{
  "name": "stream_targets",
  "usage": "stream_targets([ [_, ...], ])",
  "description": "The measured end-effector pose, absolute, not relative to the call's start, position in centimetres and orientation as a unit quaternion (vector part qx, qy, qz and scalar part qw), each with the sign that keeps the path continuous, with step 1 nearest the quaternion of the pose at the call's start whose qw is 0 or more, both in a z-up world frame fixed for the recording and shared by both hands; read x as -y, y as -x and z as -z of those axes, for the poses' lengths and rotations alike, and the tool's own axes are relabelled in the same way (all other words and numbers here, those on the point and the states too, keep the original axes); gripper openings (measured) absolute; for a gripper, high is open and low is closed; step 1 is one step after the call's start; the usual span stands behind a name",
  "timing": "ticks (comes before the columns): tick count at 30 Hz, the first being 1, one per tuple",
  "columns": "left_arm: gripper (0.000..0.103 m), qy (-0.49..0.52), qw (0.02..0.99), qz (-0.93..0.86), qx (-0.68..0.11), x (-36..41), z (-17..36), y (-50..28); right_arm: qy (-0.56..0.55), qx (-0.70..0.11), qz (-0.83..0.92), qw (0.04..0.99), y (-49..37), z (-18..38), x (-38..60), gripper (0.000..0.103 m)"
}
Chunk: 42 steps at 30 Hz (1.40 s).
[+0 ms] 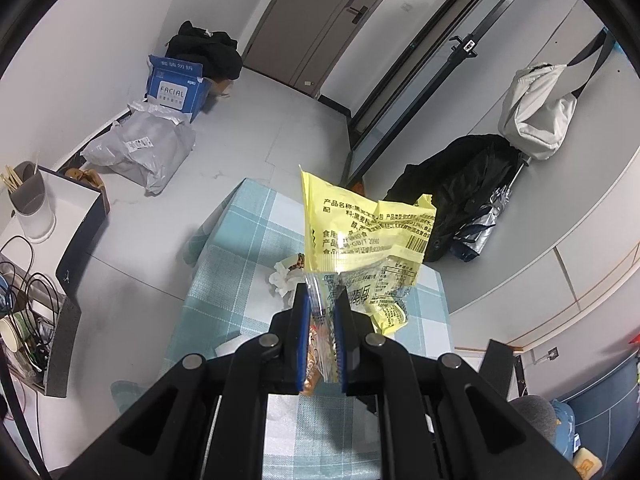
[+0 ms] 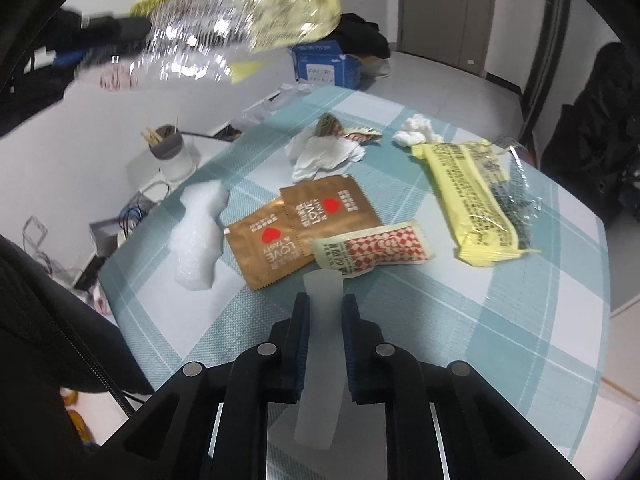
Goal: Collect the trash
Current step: 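Grasp the white foam strip with the right gripper while the left gripper holds the yellow bag, then carry the yellow bag and white strip over the white round bin with both grippers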
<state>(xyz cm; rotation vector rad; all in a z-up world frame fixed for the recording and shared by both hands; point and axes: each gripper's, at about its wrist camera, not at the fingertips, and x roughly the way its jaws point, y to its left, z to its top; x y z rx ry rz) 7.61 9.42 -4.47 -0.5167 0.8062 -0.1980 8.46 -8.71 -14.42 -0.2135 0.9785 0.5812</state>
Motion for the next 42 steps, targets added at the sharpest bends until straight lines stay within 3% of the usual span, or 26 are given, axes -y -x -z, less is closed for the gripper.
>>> stream_targets([
  [12,0.007,0.224,0.892,0.083,-0.385,-8.4,4.6,-7.3,0.044,-0.454,-0.275,0.847,-8.0,12.6,11.8,0.013],
  [42,0.007,0.157,0.9,0.118,-0.388,-1.4,1.3,-6.7,-0.005,-0.324,-0.241,0.915,-5.0,5.3,19.8,0.013],
])
